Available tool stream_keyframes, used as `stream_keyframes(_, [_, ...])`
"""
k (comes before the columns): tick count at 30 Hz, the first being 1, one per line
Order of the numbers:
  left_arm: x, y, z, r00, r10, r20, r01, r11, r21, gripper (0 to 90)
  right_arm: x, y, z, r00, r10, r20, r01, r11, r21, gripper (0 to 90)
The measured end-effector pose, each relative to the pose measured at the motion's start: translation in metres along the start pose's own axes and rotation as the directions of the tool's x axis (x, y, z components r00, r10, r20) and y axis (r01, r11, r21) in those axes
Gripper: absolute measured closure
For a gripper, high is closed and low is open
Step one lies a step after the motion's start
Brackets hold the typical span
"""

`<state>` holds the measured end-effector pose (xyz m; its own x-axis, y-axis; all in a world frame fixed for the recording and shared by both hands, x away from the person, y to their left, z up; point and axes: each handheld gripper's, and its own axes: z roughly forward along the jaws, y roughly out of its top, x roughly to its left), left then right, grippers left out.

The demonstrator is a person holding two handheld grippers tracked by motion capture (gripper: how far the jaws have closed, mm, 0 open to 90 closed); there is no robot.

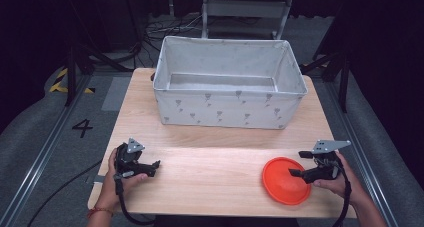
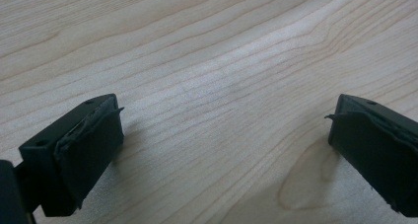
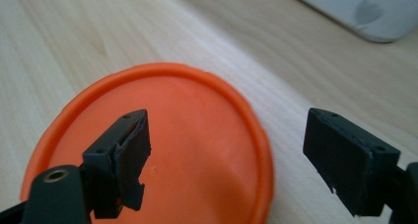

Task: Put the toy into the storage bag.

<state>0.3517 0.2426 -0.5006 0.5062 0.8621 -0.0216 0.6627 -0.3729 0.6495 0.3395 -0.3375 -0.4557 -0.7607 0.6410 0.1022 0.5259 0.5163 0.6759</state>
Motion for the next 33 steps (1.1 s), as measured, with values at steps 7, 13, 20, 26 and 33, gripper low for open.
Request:
stream_keyframes(7, [0.000,0.000,0.000,1.0000,0.001,0.001,-0.001,1.0000,0.001,0.5,0.002,-0.005,0.014,0.9994,-0.020,-0.029,0.023,0.996,0.089,19.7])
stream_keyframes(13, [0.000,0.000,0.000,1.0000,0.001,0.001,-0.001,1.0000,0.001,0.6,-0.002,-0.010,0.020,0.9997,-0.009,-0.025,0.012,0.989,0.147,18.7])
stream_keyframes(20, [0.000,0.000,0.000,1.0000,0.001,0.001,-0.001,1.0000,0.001,0.5,0.001,-0.013,0.027,0.9990,-0.023,-0.039,0.030,0.982,0.188,13.9])
stream_keyframes(26, [0.000,0.000,0.000,1.0000,0.001,0.001,-0.001,1.0000,0.001,0.6,0.005,-0.009,0.028,0.9992,-0.038,-0.011,0.039,0.978,0.207,26.9])
stream_keyframes(33, [0.000,0.000,0.000,1.0000,0.001,0.000,-0.001,1.0000,0.001,0.5,-0.008,-0.009,0.022,0.9976,0.066,-0.023,-0.061,0.982,0.177,55.8])
